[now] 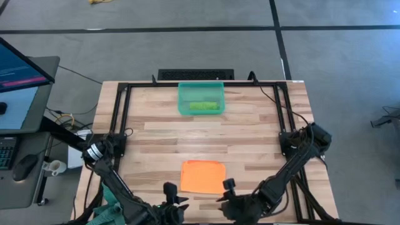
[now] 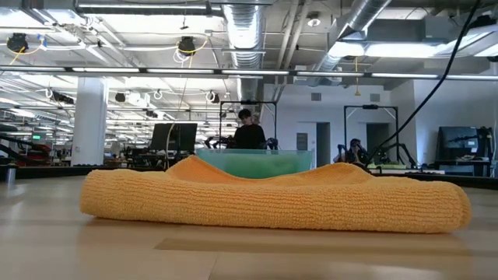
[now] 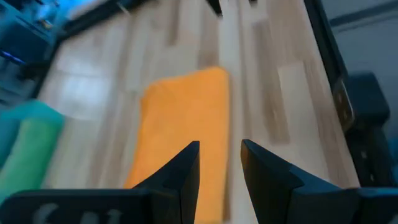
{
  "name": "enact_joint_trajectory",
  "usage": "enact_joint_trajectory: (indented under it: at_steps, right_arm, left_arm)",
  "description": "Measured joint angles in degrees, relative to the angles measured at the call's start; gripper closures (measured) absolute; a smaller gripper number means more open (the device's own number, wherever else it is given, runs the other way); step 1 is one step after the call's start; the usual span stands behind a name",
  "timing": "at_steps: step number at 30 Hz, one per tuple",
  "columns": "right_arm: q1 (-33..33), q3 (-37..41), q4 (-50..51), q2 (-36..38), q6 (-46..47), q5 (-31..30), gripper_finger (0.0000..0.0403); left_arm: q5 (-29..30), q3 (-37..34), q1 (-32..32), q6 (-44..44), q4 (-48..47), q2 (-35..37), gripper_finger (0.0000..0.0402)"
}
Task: Roll microfiber towels into tight, uniform cylinder then place into a basket
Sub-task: Fold the orange towel
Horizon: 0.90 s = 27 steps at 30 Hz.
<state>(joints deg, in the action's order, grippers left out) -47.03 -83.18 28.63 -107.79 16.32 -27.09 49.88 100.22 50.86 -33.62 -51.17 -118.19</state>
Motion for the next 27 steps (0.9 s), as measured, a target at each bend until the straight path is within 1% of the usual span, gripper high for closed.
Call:
enact_joint_trajectory:
  at_steps: [4,9,11,14,16,19,23,25,27]
  right_arm:
    - [-1.4,0.0,-0.5,-0.3,2.2,-0.1,0.0250]
    - [-3.2,0.0,-0.9,-3.5,7.5,-1.7,0.0252]
    - [-4.1,0.0,-0.8,-5.3,7.5,-1.8,0.0253]
    - [-4.7,0.0,-0.4,-7.7,7.3,-2.0,0.0252]
    - [-4.8,0.1,0.6,-8.0,7.3,-2.7,0.0254]
    - [-4.7,0.0,1.4,-7.8,7.5,-3.1,0.0259]
    - [-5.1,0.0,5.6,-5.6,6.4,-3.7,0.0266]
    - [-5.6,0.0,9.9,-4.2,7.1,-6.3,0.0269]
    - [-6.0,0.0,14.7,-2.9,9.7,-9.6,0.0270]
  left_arm:
    - [-1.3,-2.3,-0.2,0.0,1.4,0.0,0.0291]
    - [-2.3,-3.8,-1.7,-1.3,2.1,0.0,0.0291]
    - [-2.8,-4.3,-2.3,-1.4,2.5,0.0,0.0291]
    - [-4.5,-5.3,-3.2,-1.3,5.8,0.0,0.0291]
    - [-6.4,-5.9,-3.6,0.5,7.0,0.0,0.0291]
    - [-7.0,-5.9,-3.8,1.6,7.6,0.0,0.0291]
    - [-5.7,-5.9,-3.4,1.8,7.2,0.0,0.0291]
    - [-5.7,-5.9,-3.2,2.5,7.1,0.0,0.0291]
    - [-6.0,-5.9,-3.0,2.5,6.9,0.0,0.0291]
